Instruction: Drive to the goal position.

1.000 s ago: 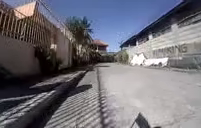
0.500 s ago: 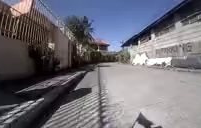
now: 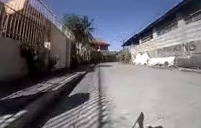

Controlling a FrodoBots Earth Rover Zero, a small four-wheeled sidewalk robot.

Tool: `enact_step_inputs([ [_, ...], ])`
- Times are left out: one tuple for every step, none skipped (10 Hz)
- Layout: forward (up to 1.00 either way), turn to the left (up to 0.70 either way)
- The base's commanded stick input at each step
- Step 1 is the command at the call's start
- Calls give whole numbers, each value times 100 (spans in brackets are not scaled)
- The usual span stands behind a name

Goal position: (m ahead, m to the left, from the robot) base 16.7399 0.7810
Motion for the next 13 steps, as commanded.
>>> enact_step_inputs([
  [70,-3],
  [70,-3],
  [70,-3],
  [70,-3],
  [70,-3],
  [70,-3],
  [70,-5],
  [70,-13],
  [70,-21],
  [70,-29],
  [70,-31],
  [70,-15],
  [70,-4],
])
